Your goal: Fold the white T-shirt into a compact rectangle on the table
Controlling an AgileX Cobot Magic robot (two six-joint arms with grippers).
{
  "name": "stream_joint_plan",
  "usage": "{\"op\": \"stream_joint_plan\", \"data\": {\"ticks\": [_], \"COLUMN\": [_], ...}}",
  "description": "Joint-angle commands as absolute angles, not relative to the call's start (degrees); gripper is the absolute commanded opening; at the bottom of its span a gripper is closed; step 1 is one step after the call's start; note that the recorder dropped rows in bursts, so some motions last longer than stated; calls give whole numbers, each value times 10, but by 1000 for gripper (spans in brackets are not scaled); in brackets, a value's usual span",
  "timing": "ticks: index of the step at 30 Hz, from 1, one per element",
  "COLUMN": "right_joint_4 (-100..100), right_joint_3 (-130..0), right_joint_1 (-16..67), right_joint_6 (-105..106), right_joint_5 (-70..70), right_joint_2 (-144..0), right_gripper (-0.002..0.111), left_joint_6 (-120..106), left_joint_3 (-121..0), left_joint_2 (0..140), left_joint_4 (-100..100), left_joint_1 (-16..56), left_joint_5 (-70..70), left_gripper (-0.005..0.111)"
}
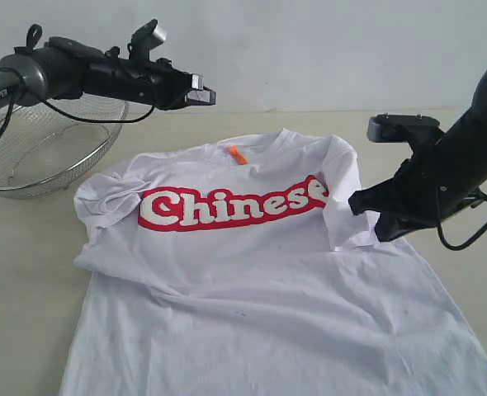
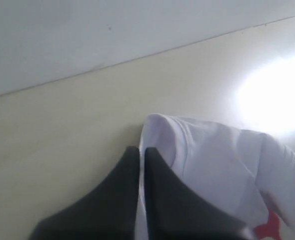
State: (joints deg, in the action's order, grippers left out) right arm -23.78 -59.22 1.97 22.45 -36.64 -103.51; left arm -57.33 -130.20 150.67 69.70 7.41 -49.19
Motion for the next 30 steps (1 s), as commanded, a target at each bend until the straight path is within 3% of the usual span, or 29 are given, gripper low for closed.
{"op": "stream_joint_plan", "data": {"ticks": [1, 10, 19, 30], "right_joint_4": [-237, -254, -259, -261], "right_joint_3": [-580, -514, -514, -514], "right_joint_1": [20, 32, 103, 109], "right_joint_6": [240, 257, 256, 245], "right_joint_5": [-391, -366, -357, -356], "right_joint_2": [-1045, -1045, -1045, -1045], "right_gripper": [0, 0, 0, 0], "left_joint_6": [-590, -611, -551, -477], "left_joint_3": [-1307, -1307, -1307, -1307], "left_joint_2": [1518, 1527, 1541, 1568], "left_joint_4": [716, 679, 596, 552], "left_joint_1": [88, 112, 118, 120], "left_joint_5": [-506, -528, -518, -475], "left_gripper": [5, 5, 5, 5]}}
